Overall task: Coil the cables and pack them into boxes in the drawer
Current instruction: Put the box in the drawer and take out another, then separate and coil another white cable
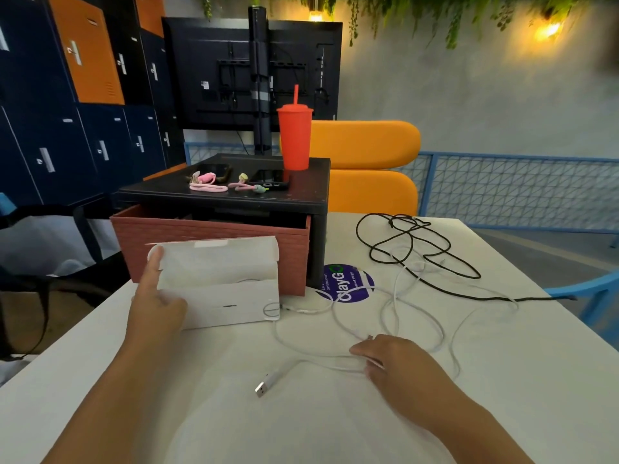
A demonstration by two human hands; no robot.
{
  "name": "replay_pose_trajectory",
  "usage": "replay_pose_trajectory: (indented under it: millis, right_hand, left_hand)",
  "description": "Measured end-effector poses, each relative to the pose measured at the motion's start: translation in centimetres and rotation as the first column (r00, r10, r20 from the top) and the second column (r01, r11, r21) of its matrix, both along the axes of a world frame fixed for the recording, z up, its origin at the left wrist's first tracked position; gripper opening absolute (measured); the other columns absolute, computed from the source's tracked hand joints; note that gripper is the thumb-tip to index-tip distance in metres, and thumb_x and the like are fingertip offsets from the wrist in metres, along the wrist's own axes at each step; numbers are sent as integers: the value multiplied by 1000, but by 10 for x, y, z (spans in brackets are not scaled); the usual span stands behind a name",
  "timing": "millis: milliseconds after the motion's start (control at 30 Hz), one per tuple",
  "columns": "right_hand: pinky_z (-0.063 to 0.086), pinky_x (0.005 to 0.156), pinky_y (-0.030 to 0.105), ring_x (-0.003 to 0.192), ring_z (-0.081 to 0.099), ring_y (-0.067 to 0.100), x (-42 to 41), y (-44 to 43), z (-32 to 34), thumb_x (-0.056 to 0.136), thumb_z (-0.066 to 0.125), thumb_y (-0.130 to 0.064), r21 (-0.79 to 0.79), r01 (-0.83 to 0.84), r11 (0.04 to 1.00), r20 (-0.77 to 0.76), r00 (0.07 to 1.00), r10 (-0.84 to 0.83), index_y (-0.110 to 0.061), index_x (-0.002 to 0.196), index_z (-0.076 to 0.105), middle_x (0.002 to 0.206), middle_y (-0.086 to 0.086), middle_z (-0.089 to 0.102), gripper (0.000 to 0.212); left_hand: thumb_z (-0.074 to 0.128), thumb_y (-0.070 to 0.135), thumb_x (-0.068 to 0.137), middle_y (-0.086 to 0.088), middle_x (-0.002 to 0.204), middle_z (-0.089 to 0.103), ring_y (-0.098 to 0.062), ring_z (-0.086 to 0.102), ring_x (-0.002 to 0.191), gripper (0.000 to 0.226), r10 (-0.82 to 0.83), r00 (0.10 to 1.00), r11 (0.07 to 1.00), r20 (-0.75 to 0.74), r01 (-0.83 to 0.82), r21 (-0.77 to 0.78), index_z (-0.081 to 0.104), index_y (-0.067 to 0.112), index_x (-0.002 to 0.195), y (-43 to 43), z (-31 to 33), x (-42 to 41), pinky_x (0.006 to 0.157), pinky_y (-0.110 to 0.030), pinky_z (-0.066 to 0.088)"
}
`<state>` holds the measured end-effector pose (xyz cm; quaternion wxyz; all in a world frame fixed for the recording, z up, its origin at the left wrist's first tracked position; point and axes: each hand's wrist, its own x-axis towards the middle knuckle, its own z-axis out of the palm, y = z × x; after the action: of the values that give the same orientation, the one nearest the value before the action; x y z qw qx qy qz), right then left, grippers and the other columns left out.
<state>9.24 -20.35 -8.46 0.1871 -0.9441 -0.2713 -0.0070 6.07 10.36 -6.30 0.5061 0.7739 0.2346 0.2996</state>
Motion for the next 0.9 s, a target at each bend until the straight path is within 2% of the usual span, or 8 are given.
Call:
replay_pose_trajectory:
  millis: [133, 233, 333, 467, 567, 700, 767, 900]
  right_hand:
    - [33, 93, 15, 119, 48, 7, 3, -10, 7, 94, 47, -17, -19, 14, 1000, -2, 1000, -15, -33, 124, 56, 127, -13, 55, 35]
    - [33, 79, 5, 111, 52, 4, 8, -25, 12, 93, 50, -17, -39, 61, 997, 1, 998, -61, -29, 115, 64, 118, -16, 60, 29]
    - [33, 74, 5, 104, 55, 3, 11, -36, 17, 93, 50, -15, -48, 118, 992, 0, 993, -118, -27, 108, 67, 109, -16, 63, 26]
    - [42, 71, 17, 91, 59, 7, 12, -50, 21, 90, 46, -11, -127, 261, 957, 66, 965, -255, -35, 92, 63, 90, -12, 62, 29]
    - [37, 63, 16, 86, 55, 10, 10, -51, 19, 87, 47, -13, -148, 296, 944, 58, 955, -290, -39, 72, 46, 89, -10, 60, 30]
    - [38, 80, 22, 97, 54, 14, 5, -37, 16, 89, 44, -15, -196, 253, 947, 88, 967, -240, -33, 102, 57, 104, -11, 60, 26]
    - [36, 74, 26, 84, 49, 15, 2, -31, 20, 88, 46, -12, -214, 261, 941, 180, 958, -225, -33, 97, 57, 91, -12, 54, 26]
    - [20, 48, 20, 48, 27, 12, 2, -29, 32, 38, 76, 9, -4, 257, 966, 459, 859, -226, -30, 58, 42, 52, -12, 27, 56]
  left_hand:
    - [45, -8, 89, -5, 140, 40, -18, 43, 107, 60, -29, 1000, 998, -4, 29, 51, 43, 31, 134, 3, -7, 1, 82, -30, 41]
    - [49, -3, 88, -3, 132, 46, -26, 53, 96, 36, -38, 999, 996, -34, 40, 83, 56, 26, 108, 6, -13, 3, 73, -38, 51]
    - [56, 4, 86, 4, 123, 44, -28, 54, 97, 27, 4, 999, 991, -34, 0, 131, 52, 27, 99, 7, -14, 5, 68, -37, 51]
    - [68, 22, 79, 3, 126, 42, -28, 45, 115, 46, 87, 994, 984, -66, -76, 158, 45, 33, 118, 6, -14, 2, 87, -53, 48]
    - [74, 32, 76, -1, 141, 36, -30, 36, 127, 74, 103, 990, 984, -93, -88, 153, 31, 35, 137, 3, -13, 3, 97, -57, 41]
    - [76, 35, 74, -8, 147, 30, -33, 26, 134, 89, 155, 982, 958, -110, -122, 258, 23, 26, 145, -9, -11, 8, 104, -55, 31]
    - [78, 30, 72, -12, 144, 33, -34, 27, 133, 86, 202, 973, 946, -107, -166, 277, 28, 19, 142, -19, -8, 8, 104, -52, 30]
    - [76, 17, 72, -17, 128, 38, -37, 36, 120, 60, 243, 967, 964, -83, -231, 130, 41, 8, 121, -50, 2, -1, 91, -47, 38]
